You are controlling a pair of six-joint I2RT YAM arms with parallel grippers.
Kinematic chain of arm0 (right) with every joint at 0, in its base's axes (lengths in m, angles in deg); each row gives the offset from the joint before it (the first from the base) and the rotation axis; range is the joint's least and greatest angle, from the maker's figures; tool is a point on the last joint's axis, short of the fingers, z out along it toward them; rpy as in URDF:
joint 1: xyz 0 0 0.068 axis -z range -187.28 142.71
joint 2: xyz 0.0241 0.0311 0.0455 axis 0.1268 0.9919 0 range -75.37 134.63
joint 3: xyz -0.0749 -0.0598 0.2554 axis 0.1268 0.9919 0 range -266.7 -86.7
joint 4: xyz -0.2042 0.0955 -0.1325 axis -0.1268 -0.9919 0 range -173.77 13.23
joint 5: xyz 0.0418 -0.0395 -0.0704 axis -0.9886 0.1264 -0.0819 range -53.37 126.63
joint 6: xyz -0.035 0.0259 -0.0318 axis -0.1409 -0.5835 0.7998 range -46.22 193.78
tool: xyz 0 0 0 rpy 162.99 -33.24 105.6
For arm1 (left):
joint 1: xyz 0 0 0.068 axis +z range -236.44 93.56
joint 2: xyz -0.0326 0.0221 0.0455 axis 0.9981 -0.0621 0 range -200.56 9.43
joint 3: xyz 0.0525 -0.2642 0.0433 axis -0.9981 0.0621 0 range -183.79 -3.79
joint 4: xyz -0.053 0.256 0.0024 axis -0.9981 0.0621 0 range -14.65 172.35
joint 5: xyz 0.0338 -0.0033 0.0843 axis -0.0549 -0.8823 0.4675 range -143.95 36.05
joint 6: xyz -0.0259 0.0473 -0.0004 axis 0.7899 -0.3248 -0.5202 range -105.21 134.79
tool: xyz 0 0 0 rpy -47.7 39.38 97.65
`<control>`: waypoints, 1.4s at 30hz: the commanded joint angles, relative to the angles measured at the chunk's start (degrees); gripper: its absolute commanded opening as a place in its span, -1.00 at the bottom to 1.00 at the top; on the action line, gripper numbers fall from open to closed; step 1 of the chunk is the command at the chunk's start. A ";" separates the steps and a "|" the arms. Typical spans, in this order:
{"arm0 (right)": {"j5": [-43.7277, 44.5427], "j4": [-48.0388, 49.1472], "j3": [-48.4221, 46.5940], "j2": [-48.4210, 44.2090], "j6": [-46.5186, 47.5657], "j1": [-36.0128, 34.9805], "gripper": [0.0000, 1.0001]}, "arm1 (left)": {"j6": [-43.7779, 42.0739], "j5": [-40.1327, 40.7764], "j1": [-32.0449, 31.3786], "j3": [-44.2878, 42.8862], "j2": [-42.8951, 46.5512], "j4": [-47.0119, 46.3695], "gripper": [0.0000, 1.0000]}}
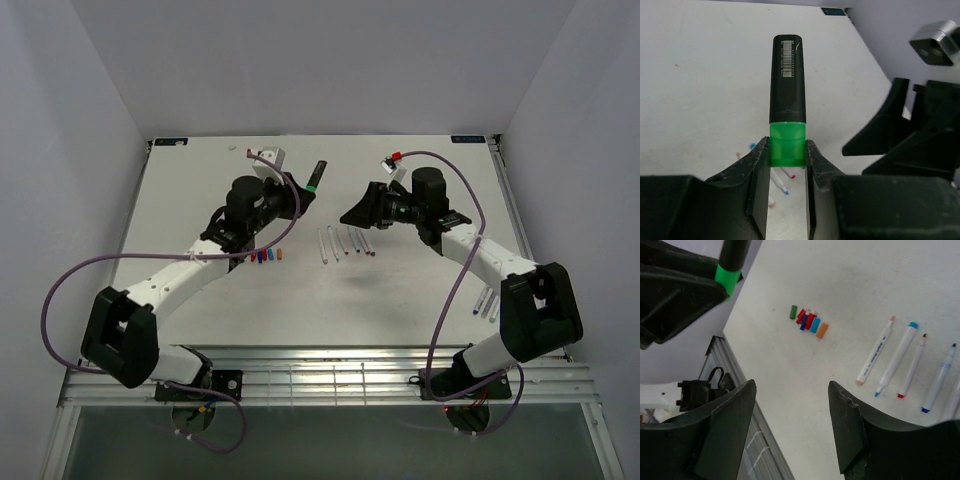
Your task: Open the pen caps
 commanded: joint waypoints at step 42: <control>8.21 7.68 -1.71 0.68 -21.50 -11.68 0.00 | 2.16 0.87 -12.67 18.41 18.85 -1.32 -1.00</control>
